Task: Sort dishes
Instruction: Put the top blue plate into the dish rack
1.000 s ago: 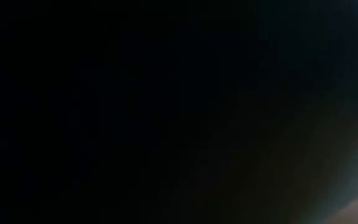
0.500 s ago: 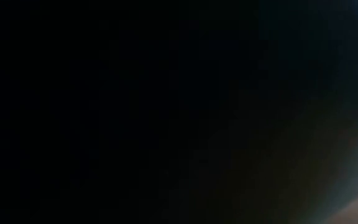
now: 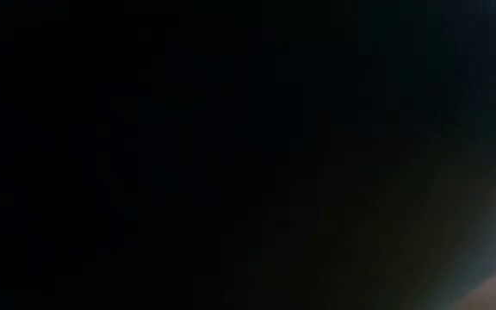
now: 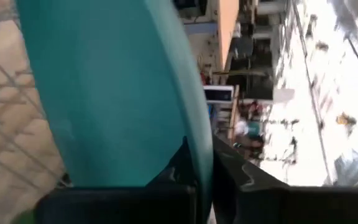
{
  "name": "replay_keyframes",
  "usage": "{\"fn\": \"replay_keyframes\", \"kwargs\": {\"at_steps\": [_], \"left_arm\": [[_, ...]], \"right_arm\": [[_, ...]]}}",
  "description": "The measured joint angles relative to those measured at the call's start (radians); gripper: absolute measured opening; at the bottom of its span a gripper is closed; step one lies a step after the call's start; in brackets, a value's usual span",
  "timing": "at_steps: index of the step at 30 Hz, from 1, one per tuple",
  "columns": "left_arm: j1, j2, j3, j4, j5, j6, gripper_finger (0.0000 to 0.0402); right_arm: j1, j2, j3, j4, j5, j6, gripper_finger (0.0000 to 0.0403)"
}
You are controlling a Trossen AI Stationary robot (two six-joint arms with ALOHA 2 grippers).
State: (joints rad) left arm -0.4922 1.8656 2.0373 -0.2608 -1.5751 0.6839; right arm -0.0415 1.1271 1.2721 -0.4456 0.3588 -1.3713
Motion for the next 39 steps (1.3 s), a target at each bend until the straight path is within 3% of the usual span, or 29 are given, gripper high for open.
{"fn": "replay_keyframes", "kwargs": {"at_steps": [6, 11, 28, 39], "left_arm": [[-0.086, 0.001, -0.003, -0.009, 0.005, -0.005, 0.0048], [-0.126, -0.002, -0.001, -0.015, 0.004, -0.024, 0.0065], [-0.151, -0.001, -0.003, -0.021, 0.004, 0.031, 0.0069], [-0.152, -0.001, -0.003, -0.022, 0.004, 0.061, 0.007]], "right_arm": [[0.003, 0.022, 0.011, -0.116, -0.011, -0.041, 0.0015], [0.002, 0.06, 0.007, -0.111, -0.001, -0.127, 0.0015], [0.002, 0.102, 0.009, -0.193, -0.017, -0.184, 0.0016], [0.002, 0.103, 0.009, -0.314, -0.057, -0.181, 0.0085]]}}
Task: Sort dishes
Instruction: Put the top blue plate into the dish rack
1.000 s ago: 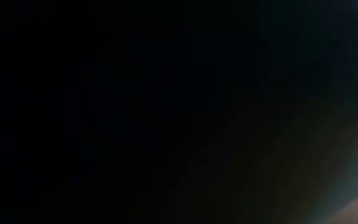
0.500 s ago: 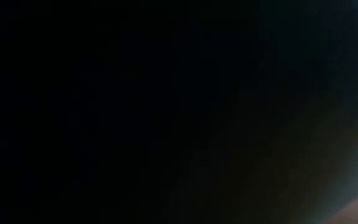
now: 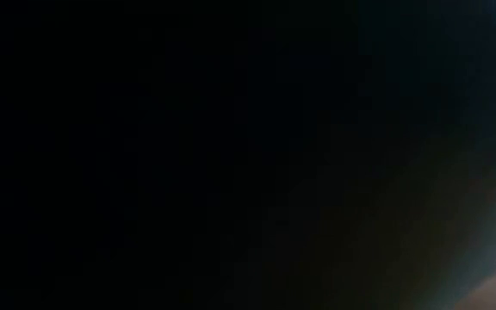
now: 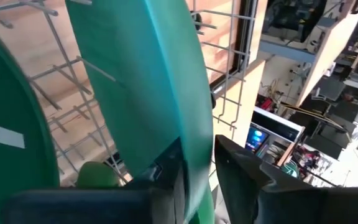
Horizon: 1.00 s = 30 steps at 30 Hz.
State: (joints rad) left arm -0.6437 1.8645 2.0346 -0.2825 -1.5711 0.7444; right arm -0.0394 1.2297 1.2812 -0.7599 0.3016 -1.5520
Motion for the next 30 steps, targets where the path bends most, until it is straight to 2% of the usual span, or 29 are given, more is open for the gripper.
{"fn": "replay_keyframes", "kwargs": {"at_steps": [12, 21, 30], "left_arm": [[0.003, 0.0, 0.0, 0.0, 0.0, 0.018, 0.007], [0.003, 0.0, 0.0, 0.001, 0.0, 0.02, 0.007], [0.003, 0.0, 0.0, 0.0, 0.0, 0.019, 0.007]], "right_arm": [[0.0, 0.0, 0.0, 0.001, 0.003, -0.001, 0.0089], [0.0, 0.0, 0.0, 0.075, 0.124, 0.003, 0.0089], [0.001, -0.001, 0.0, 0.023, 0.067, 0.026, 0.0089]]}}
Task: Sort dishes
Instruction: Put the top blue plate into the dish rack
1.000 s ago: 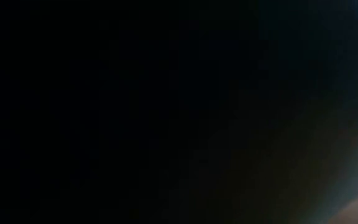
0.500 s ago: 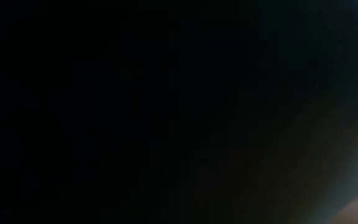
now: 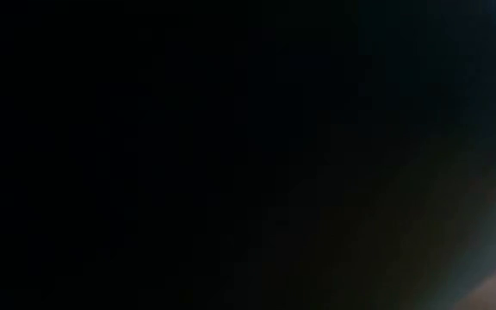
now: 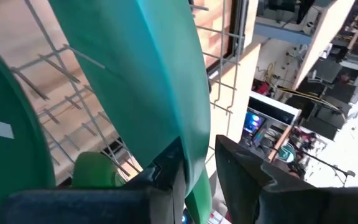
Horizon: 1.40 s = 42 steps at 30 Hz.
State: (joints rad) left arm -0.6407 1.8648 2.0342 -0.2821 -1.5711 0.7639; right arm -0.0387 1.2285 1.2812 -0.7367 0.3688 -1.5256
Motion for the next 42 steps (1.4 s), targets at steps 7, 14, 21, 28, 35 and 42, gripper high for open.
{"fn": "replay_keyframes", "kwargs": {"at_steps": [7, 14, 21, 28, 35, 42], "left_arm": [[0.028, 0.0, 0.0, -0.099, 0.001, -0.198, 0.007], [0.094, 0.0, -0.001, -0.436, 0.132, -0.725, 0.007], [0.126, -0.002, -0.001, -0.637, 0.153, -0.962, 0.007], [0.151, -0.013, -0.001, -0.677, 0.239, -1.014, 0.007], [0.185, -0.013, -0.001, -0.685, 0.316, -1.021, 0.007], [0.225, -0.013, -0.001, -0.696, 0.41, -1.027, 0.007]], "right_arm": [[0.0, 0.0, 0.0, -0.004, -0.002, 0.002, 0.0089], [0.0, 0.0, 0.0, 0.013, 0.0, 0.033, 0.0089], [0.0, 0.0, 0.0, 0.004, 0.01, 0.036, 0.0089], [0.0, 0.0, 0.0, -0.051, 0.017, 0.036, 0.0089], [0.0, -0.001, 0.003, -0.11, -0.007, 0.034, 0.0089], [0.0, 0.001, 0.022, -0.109, -0.023, 0.025, 0.0089]]}}
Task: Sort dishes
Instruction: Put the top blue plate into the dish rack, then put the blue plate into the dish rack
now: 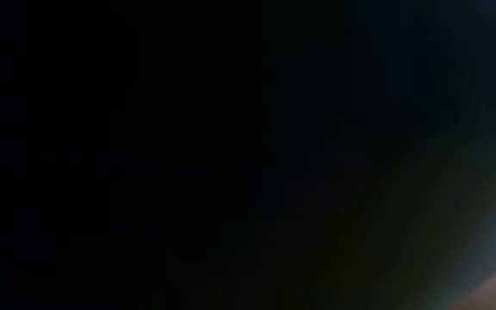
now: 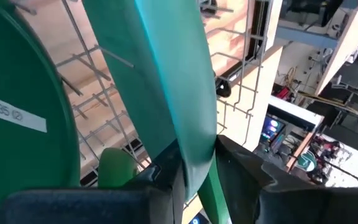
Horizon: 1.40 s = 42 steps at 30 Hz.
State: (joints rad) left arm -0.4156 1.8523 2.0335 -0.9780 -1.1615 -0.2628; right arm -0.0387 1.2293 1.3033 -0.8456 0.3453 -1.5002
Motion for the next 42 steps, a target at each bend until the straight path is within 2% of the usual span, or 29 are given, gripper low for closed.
{"fn": "replay_keyframes", "kwargs": {"at_steps": [7, 14, 17, 21, 26, 32, 37, 39, 42], "left_arm": [[0.016, 0.0, 0.0, -0.04, 0.011, -0.04, 0.007], [0.016, 0.0, 0.0, -0.04, 0.011, -0.044, 0.007], [0.016, 0.0, 0.0, -0.04, 0.011, -0.044, 0.007], [0.014, -0.005, 0.001, -0.035, 0.047, -0.044, 0.007], [0.002, -0.04, 0.001, -0.035, 0.195, -0.054, 0.007], [-0.031, -0.098, 0.001, -0.072, 0.447, -0.152, 0.007], [-0.068, -0.127, 0.002, -0.262, 0.693, -0.419, 0.007], [-0.088, -0.119, 0.002, -0.362, 0.757, -0.552, 0.007], [-0.125, -0.103, 0.002, -0.487, 0.801, -0.745, 0.007]], "right_arm": [[0.0, 0.0, 0.096, -0.106, -0.004, 0.037, 0.0089], [0.0, 0.0, 0.121, -0.197, -0.02, 0.085, 0.0089], [0.003, 0.0, 0.121, -0.206, 0.065, 0.082, 0.0089], [0.058, 0.0, 0.125, -0.207, 0.25, 0.067, 0.0089], [0.168, -0.001, 0.161, -0.206, 0.433, 0.0, 0.0089], [0.267, -0.001, 0.234, -0.206, 0.486, 0.02, 0.0089], [0.345, -0.001, 0.291, -0.212, 0.501, 0.113, 0.0089], [0.38, -0.001, 0.305, -0.215, 0.501, 0.157, 0.0089], [0.438, -0.001, 0.319, -0.227, 0.499, 0.214, 0.0089]]}}
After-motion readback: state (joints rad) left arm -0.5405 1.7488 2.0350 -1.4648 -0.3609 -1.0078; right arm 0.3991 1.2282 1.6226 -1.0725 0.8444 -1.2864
